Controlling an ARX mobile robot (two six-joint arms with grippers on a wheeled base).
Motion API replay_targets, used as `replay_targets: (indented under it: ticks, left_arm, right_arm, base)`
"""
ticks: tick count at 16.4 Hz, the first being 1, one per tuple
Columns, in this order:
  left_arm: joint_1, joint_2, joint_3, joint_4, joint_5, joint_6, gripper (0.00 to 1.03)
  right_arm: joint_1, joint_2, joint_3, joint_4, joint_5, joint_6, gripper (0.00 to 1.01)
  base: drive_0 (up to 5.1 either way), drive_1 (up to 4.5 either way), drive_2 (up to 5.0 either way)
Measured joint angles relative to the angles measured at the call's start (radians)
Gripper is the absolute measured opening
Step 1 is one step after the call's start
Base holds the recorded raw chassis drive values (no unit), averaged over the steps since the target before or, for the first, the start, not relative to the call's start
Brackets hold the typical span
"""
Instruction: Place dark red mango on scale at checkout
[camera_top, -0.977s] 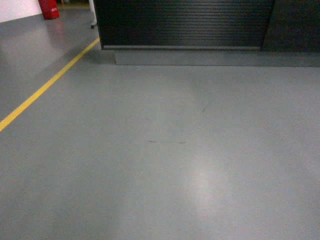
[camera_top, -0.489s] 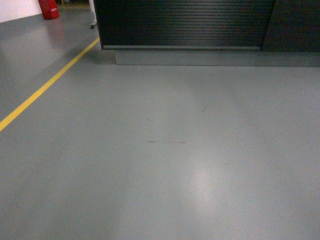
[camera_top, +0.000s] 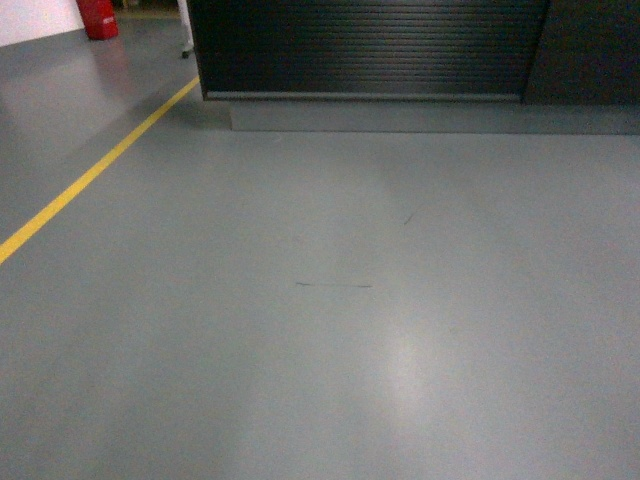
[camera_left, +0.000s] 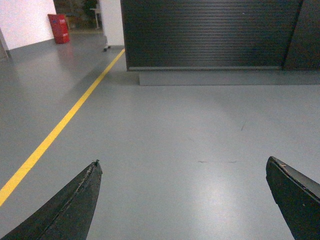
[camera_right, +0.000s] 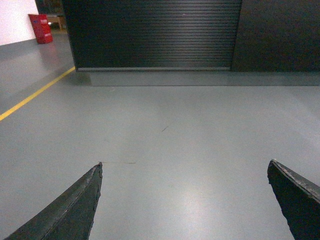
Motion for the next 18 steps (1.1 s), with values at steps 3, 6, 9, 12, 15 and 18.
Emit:
replay_targets:
  ticks: [3, 6, 9, 12, 15, 18]
  left_arm:
    - [0.0, 0.0, 0.0, 0.0, 0.0, 0.0, 0.98]
    - [0.0, 0.0, 0.0, 0.002, 0.0, 0.0, 0.98]
    - [0.0, 0.0, 0.0, 0.0, 0.0, 0.0, 0.98]
    - [0.0, 0.0, 0.0, -0.002, 0.0, 0.0, 0.98]
    - [0.0, 0.0, 0.0, 0.001, 0.001, 0.0, 0.98]
    - [0.0, 0.0, 0.0, 0.0, -0.001, 0.0, 0.98]
  right_arm:
    - [0.0, 0.0, 0.0, -0.001, 0.0, 0.0, 0.98]
    - [0.0, 0.0, 0.0, 0.001, 0.0, 0.0, 0.98]
    - [0.0, 0.0, 0.0, -0.002, 0.0, 0.0, 0.98]
    - [0.0, 0.0, 0.0, -0.002, 0.0, 0.0, 0.98]
    - [0.0, 0.0, 0.0, -0.002, 0.0, 0.0, 0.98]
    - [0.0, 0.0, 0.0, 0.001, 0.0, 0.0, 0.98]
  base:
    - [0.0, 3.83, -3.9]
    - [0.0, 4.13, -4.2]
    - [0.0, 4.13, -4.2]
    - [0.0, 4.27, -4.3]
    - [0.0, 4.3, -4.3]
    - [0.0, 4.26, -4.3]
